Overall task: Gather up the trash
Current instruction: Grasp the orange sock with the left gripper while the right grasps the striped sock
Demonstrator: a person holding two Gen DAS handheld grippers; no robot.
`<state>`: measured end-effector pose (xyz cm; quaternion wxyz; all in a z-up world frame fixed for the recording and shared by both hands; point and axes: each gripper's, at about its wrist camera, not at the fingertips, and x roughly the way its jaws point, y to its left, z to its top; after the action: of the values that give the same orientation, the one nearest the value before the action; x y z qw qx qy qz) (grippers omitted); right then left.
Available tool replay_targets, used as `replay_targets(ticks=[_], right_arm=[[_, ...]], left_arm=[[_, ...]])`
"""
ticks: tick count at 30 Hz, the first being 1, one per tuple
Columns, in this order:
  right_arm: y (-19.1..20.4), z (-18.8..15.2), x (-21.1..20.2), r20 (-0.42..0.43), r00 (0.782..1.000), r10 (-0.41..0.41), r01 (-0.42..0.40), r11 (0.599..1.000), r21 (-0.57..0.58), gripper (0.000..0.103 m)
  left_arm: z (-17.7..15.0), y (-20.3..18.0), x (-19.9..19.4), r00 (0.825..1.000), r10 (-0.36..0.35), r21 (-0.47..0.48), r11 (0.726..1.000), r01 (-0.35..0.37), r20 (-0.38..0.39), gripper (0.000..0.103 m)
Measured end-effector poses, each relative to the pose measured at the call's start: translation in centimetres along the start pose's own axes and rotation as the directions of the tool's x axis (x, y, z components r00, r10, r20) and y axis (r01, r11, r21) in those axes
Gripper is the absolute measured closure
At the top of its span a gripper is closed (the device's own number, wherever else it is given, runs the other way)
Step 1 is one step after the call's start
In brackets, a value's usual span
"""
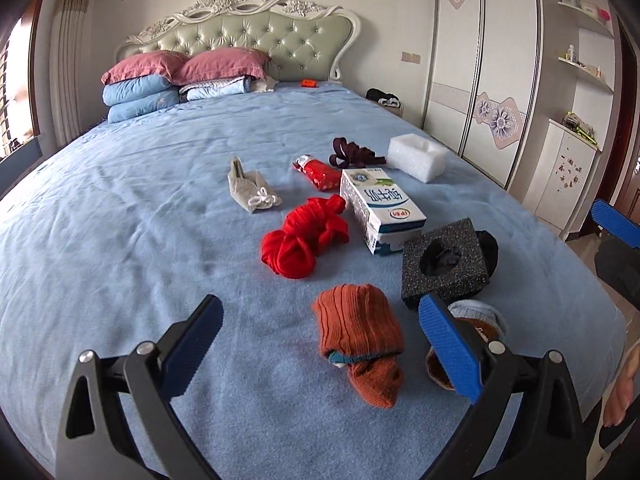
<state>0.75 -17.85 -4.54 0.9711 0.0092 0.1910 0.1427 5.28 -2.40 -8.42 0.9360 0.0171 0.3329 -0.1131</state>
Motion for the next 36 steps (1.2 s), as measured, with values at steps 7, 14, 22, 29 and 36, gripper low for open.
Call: replay_targets(ticks=[7,14,22,29,36], right_arm=[[-0.2,-0.7,0.5,-0.028,0.999,0.025,-0.024,1.0,0.016,0.008],[0.8,-1.6,1.0,-0.061,0.997,0.038,-0.038,0.999,0.003,0.008],[2.3,-3.7,3.1,-0.184,0.978,0.1,-0.088,0.994,0.072,0.008],[3.9,-4.6,6.3,-0.308,0.948,0.079,-0.069,0.997,0.043,0.031],[3.3,-5.2,6.9,-0.343,0.935,0.087,-0.072,0.996,0.055,0.065]], left_arm=[[-0.7,-0.1,3.0,0.984,-0.118,-0.02,0.993,0.116,-0.135,0.05],[-0.6,-0.2,1.4,0.984,-0.156,-0.021,0.988,0.154,-0.087,0.073],[0.2,2.2,-1.6,0.99,-0.138,-0.054,0.989,0.138,-0.009,0.073],[0.0,3.5,-2.1,0.989,-0.149,-0.08,0.986,0.148,-0.006,0.073],[0.1,2.5,-2.4,0.985,-0.173,-0.049,0.984,0.173,-0.002,0.073]])
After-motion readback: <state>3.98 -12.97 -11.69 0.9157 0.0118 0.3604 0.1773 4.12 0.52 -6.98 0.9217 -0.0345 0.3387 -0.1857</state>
